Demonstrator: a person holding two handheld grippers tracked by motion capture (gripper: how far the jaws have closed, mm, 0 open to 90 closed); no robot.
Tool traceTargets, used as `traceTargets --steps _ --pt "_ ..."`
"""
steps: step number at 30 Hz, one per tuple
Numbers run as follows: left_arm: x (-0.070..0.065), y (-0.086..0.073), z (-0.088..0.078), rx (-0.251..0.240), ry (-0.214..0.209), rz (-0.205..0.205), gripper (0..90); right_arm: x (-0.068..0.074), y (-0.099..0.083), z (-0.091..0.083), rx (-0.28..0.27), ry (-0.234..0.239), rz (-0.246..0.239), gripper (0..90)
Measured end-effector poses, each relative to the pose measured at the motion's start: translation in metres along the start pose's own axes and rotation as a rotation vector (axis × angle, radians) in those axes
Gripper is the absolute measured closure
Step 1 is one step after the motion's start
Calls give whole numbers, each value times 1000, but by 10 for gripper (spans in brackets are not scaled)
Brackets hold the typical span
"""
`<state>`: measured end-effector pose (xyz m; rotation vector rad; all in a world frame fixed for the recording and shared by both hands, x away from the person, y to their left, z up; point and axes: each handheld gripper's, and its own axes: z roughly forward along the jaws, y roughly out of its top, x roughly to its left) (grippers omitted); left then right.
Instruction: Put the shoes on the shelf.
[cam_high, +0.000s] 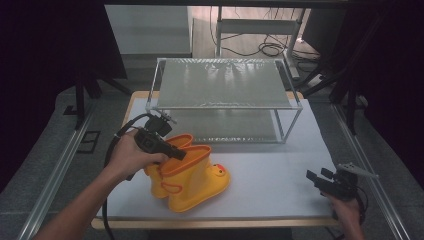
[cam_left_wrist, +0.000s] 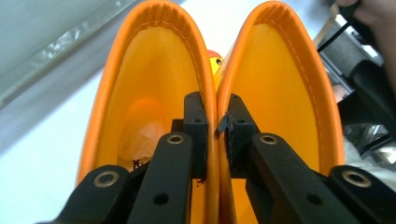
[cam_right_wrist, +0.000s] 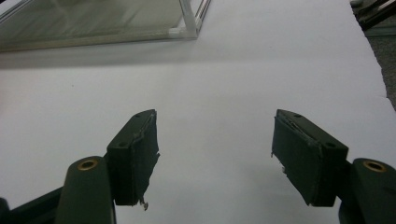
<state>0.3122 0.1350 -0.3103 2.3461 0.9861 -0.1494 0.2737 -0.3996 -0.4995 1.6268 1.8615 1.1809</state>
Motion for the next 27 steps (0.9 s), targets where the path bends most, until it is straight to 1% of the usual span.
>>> traceTargets --steps 3,7,9,11,17,22,27 --pt "-6 9 -8 -12 -11 16 821 -1 0 -1 4 -1 0 312" --pt "-14 21 -16 -11 -12 42 821 -1 1 -2 2 1 0 312" --pt "-17 28 -19 -13 -12 48 820 -1 1 -2 -4 1 7 312" --pt "-20 33 -21 -16 -14 53 820 -2 1 -2 -6 1 5 312" --pt "-28 50 -25 -16 -16 77 821 -5 1 -3 -7 -2 17 313" --pt "-32 64 -27 -20 -42 97 821 -6 1 -3 -5 -3 26 314" --pt "-40 75 -33 -33 -53 122 821 -8 1 -4 -5 -8 29 315"
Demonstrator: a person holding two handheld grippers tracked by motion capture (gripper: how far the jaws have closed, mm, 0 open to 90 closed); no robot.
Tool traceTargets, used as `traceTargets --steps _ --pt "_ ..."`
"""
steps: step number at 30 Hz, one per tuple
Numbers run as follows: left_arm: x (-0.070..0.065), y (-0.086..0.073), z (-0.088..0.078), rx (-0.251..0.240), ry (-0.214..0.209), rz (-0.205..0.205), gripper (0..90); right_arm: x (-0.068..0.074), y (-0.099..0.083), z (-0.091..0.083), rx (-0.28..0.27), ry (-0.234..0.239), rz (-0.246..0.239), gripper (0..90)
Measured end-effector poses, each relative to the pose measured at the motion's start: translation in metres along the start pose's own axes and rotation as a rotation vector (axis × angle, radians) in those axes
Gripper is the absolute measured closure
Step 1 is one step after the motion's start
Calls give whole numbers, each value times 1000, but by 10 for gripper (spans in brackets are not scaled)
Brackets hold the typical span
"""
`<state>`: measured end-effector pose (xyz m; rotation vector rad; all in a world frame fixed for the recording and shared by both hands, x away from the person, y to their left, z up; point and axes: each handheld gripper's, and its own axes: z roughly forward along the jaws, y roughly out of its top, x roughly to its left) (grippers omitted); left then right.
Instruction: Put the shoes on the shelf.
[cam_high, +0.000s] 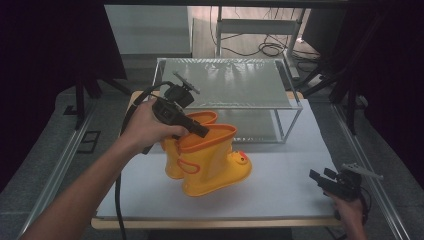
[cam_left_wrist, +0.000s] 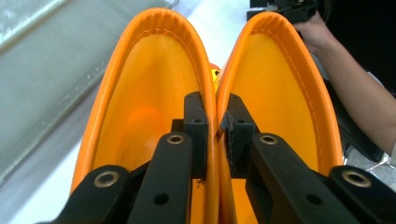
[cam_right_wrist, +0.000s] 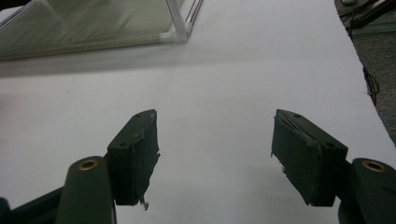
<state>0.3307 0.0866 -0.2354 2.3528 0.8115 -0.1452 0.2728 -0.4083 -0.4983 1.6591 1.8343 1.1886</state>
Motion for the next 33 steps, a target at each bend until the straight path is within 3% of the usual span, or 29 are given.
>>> traceTargets --steps 11,18,27,33 --pt "-12 31 -9 -18 -9 29 821 -1 -1 0 -6 0 9 315" --pt "-15 60 -21 -39 -32 27 821 -3 -1 0 -5 -3 18 315" --pt "-21 97 -42 -76 1 28 822 -8 -3 -1 -5 -9 28 316" --pt "-16 115 -48 -105 18 -10 822 -9 -3 -2 -9 -9 31 316"
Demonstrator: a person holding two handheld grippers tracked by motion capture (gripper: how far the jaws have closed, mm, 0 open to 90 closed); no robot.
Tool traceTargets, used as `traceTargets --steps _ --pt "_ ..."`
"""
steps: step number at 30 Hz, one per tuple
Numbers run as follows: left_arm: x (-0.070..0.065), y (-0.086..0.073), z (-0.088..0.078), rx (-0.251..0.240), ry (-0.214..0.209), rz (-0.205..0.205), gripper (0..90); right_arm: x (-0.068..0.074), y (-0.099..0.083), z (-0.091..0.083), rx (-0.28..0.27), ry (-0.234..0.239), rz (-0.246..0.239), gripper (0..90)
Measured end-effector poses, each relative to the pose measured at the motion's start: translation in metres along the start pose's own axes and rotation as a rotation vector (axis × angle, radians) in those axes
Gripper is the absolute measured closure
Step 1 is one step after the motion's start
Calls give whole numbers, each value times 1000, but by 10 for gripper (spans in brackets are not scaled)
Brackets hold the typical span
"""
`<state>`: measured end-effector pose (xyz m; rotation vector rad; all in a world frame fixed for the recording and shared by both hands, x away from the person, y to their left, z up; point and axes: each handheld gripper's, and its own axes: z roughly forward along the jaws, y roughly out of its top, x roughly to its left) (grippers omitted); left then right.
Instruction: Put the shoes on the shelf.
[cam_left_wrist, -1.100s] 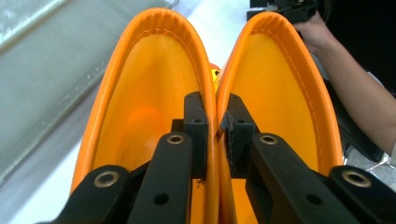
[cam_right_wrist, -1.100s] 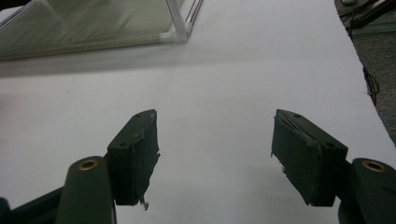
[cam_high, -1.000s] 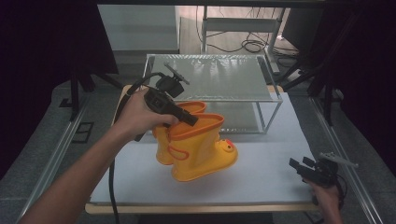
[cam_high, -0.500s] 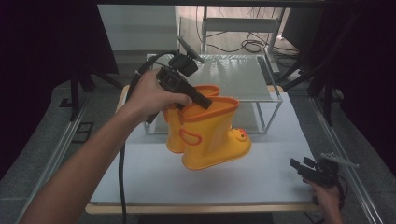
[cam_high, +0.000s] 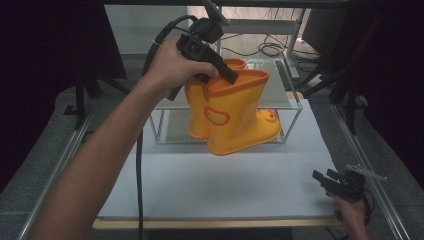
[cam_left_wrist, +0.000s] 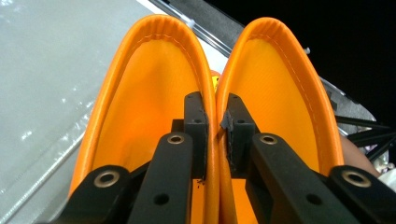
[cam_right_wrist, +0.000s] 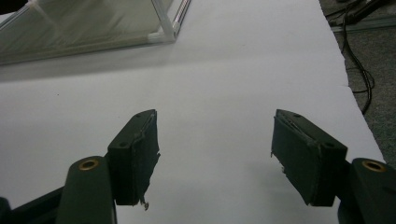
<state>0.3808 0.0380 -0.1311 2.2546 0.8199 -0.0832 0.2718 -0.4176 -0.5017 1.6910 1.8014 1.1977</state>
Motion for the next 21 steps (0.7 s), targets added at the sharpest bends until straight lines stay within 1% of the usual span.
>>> traceTargets --steps 3,4,6,7,8,10,11,13,16,18,21 --pt "6 8 0 -13 8 -18 822 0 0 0 4 0 -3 316" --pt "8 11 -1 -23 19 -28 822 0 0 0 0 2 0 316" --pt "12 16 -2 -37 27 -42 822 -1 0 0 4 -1 0 316" --pt "16 20 -2 -45 39 -48 822 -1 0 0 5 -1 1 316" --pt "18 22 -2 -54 44 -61 823 -2 0 0 5 -2 2 316" --pt "25 27 -2 -63 62 -76 822 -2 0 -1 1 -1 7 316" --pt "29 31 -1 -72 79 -89 823 -2 0 -1 0 -3 7 316" --pt "35 35 1 -82 94 -108 823 -3 0 -1 -5 -4 5 316" --pt "44 41 2 -99 128 -146 823 -4 0 -2 -4 -5 11 317" --pt "50 44 2 -107 152 -160 823 -4 0 -2 -4 -5 15 317" --pt "59 49 3 -117 183 -194 823 -4 0 -2 -8 -6 15 317"
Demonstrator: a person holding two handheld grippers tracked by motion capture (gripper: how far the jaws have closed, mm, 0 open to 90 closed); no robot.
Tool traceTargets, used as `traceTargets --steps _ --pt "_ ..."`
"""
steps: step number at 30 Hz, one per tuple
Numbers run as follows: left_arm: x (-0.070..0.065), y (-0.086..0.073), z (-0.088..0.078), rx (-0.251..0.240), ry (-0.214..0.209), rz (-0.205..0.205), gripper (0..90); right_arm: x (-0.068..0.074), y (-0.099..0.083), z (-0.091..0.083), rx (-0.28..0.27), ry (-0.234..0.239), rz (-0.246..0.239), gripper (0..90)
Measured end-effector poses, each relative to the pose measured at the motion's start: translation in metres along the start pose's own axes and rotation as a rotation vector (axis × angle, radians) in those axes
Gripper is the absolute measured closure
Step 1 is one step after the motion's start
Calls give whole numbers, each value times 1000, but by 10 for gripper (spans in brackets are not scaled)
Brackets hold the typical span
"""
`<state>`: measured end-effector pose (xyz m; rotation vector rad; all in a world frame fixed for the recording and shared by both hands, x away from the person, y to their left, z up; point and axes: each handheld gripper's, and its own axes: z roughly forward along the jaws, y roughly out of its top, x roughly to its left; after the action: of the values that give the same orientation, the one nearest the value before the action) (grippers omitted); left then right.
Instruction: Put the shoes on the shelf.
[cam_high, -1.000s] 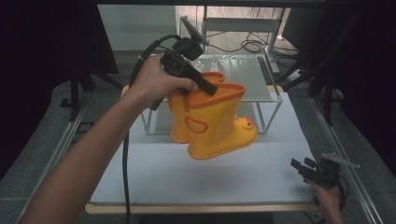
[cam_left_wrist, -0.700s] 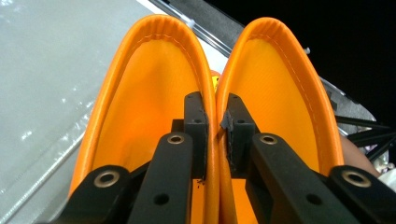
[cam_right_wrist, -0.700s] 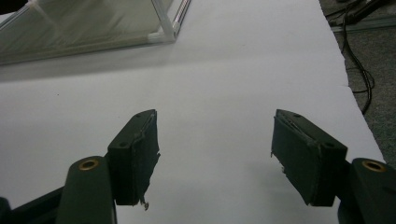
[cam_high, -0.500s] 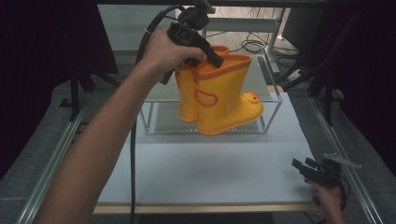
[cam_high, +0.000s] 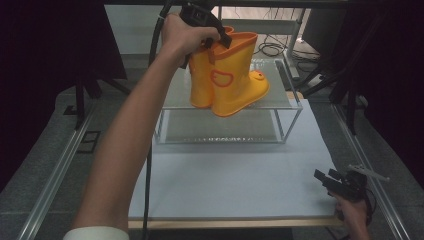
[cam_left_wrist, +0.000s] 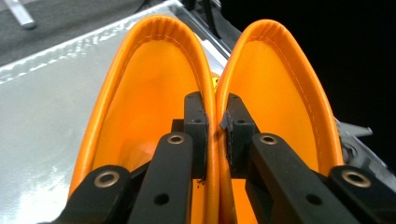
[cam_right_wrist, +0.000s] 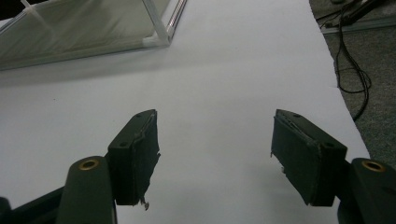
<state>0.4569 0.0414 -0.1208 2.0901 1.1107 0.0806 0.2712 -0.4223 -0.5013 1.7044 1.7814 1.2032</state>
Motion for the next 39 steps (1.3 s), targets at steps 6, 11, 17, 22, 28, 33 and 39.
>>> traceTargets --steps 6,11,17,22,28,33,39 --pt "14 8 14 -14 73 -59 823 2 0 0 -1 1 -6 317" --pt "24 14 23 -26 133 -104 822 3 1 0 -5 0 -10 317" --pt "35 15 32 -44 173 -139 822 1 0 0 -5 -3 -3 317" --pt "47 12 39 -81 202 -178 823 1 0 -1 -5 -5 -5 317" --pt "59 9 51 -75 238 -188 822 2 -1 0 1 -4 -6 317" --pt "68 5 56 -66 241 -200 822 3 -1 1 5 -4 -10 317" --pt "70 2 57 -68 239 -196 813 3 -2 1 11 -4 -14 317"
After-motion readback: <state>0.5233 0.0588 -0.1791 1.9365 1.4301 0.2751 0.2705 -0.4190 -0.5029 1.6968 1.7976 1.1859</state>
